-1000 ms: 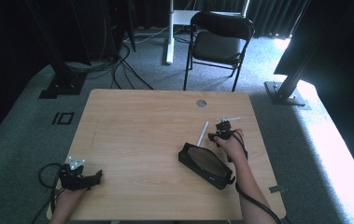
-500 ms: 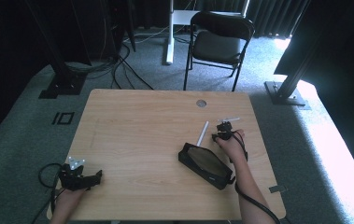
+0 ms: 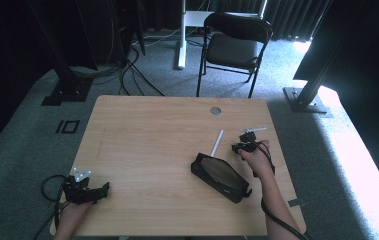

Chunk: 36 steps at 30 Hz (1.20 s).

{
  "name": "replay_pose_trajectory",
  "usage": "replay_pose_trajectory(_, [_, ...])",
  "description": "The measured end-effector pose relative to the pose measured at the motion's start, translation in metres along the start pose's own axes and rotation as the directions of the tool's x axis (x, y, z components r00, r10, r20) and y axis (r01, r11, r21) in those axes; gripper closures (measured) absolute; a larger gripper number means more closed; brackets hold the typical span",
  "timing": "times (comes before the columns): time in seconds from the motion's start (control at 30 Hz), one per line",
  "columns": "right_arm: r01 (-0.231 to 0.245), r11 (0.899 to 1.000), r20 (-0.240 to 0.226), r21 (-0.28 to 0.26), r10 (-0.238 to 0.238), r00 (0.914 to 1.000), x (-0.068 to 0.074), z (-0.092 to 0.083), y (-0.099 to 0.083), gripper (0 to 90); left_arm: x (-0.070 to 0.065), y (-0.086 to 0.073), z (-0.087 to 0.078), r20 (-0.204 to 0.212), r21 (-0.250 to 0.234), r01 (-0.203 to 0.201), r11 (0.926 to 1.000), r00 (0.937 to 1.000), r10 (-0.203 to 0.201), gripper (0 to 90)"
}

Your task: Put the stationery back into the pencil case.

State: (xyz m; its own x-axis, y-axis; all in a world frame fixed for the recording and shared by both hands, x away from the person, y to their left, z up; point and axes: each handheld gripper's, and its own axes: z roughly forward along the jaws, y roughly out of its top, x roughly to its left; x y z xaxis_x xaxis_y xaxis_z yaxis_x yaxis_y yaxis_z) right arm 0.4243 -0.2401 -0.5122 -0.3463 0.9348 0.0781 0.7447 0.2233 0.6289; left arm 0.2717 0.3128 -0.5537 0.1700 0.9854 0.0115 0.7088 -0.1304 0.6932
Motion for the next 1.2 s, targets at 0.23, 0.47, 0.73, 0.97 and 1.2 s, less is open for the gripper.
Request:
replay_pose_trajectory(0.23, [0.024, 1.000, -0.022, 0.003, -0.024, 0.9995, -0.004, -0.013, -0.008, 68.3, 0.000, 0.000, 0.000, 0.000, 0.000, 0.000, 1.0000, 1.0000, 0.000, 0.4])
replay_pose_trajectory(0.47, [0.019, 1.000, -0.028, -0.015, -0.019, 0.9994, -0.013, -0.032, -0.012, 68.3, 0.000, 0.000, 0.000, 0.000, 0.000, 0.000, 1.0000, 1.0000, 0.000, 0.4])
replay_pose_trajectory(0.73, [0.058, 0.998, -0.052, -0.019, -0.059, 0.9969, -0.013, -0.049, -0.006, 68.3, 0.000, 0.000, 0.000, 0.000, 0.000, 0.000, 1.0000, 1.0000, 0.000, 0.4])
replay_pose_trajectory(0.97, [0.088, 0.995, -0.086, -0.045, -0.091, 0.9921, -0.004, -0.058, -0.002, 68.3, 0.000, 0.000, 0.000, 0.000, 0.000, 0.000, 1.0000, 1.0000, 0.000, 0.4])
replay_pose_trajectory(1.2, [0.097, 0.992, -0.133, -0.075, -0.107, 0.9854, 0.007, -0.069, 0.000, 68.3, 0.000, 0.000, 0.000, 0.000, 0.000, 0.000, 1.0000, 1.0000, 0.000, 0.4])
